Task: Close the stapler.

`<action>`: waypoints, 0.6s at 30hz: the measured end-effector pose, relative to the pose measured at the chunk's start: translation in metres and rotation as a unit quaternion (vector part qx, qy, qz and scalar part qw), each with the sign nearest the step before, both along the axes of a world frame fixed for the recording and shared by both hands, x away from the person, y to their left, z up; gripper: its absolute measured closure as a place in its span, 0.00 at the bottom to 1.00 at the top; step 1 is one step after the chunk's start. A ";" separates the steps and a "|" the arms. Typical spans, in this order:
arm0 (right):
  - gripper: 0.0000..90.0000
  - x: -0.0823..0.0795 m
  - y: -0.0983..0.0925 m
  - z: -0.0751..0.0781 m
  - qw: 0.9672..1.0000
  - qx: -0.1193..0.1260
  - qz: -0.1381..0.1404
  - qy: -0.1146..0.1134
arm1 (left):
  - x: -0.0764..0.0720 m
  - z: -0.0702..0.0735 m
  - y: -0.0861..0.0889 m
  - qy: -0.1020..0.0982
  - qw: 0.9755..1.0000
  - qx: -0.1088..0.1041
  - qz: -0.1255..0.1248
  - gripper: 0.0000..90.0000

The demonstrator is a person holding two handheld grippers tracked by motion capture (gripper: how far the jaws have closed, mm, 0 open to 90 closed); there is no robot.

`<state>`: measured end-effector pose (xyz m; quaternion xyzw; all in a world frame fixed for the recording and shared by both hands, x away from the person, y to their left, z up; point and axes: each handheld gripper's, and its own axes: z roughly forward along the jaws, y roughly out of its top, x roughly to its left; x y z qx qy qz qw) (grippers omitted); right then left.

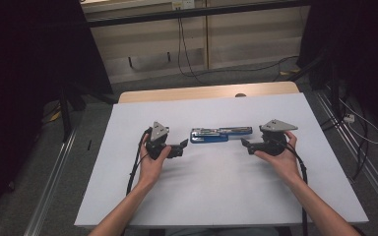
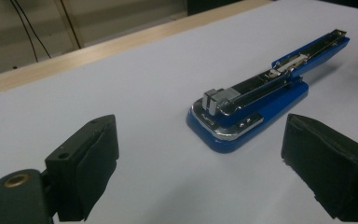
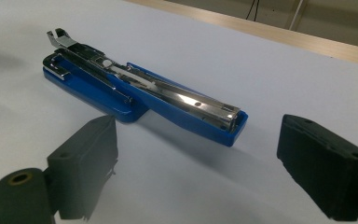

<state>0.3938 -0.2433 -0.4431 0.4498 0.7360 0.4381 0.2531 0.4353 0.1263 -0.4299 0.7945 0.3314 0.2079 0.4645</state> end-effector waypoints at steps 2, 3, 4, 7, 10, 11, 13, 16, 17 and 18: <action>0.16 0.001 0.000 0.000 1.000 -0.002 0.000 0.002 | 0.003 0.001 -0.004 -0.003 1.000 -0.006 0.000 0.12; 0.17 0.001 0.000 -0.001 1.000 -0.002 0.001 0.003 | 0.005 0.001 -0.006 -0.005 1.000 -0.011 -0.001 0.12; 0.19 0.001 0.000 -0.001 1.000 -0.001 0.002 0.004 | 0.006 0.002 -0.007 -0.007 1.000 -0.013 -0.001 0.12; 0.22 0.001 -0.002 0.000 1.000 -0.002 0.001 0.004 | 0.011 0.002 -0.015 -0.007 1.000 -0.009 -0.004 0.10; 0.25 0.001 -0.003 0.000 1.000 -0.003 0.002 0.004 | 0.017 0.002 -0.021 -0.005 1.000 -0.010 -0.001 0.10; 0.26 0.001 -0.003 0.000 1.000 0.000 0.004 0.008 | 0.018 0.002 -0.023 -0.004 1.000 -0.010 -0.003 0.10; 0.29 0.001 -0.004 -0.001 1.000 -0.003 0.003 0.011 | 0.018 0.002 -0.024 -0.002 1.000 -0.007 -0.007 0.10; 0.37 0.001 -0.005 -0.001 1.000 -0.003 0.009 0.014 | 0.016 0.001 -0.024 0.011 1.000 -0.009 -0.021 0.09; 0.41 0.001 -0.005 0.000 1.000 -0.004 0.010 0.015 | 0.016 0.000 -0.023 0.016 1.000 -0.010 -0.024 0.08; 0.44 0.001 -0.005 0.000 1.000 -0.004 0.013 0.016 | 0.016 -0.001 -0.023 0.018 1.000 -0.007 -0.025 0.07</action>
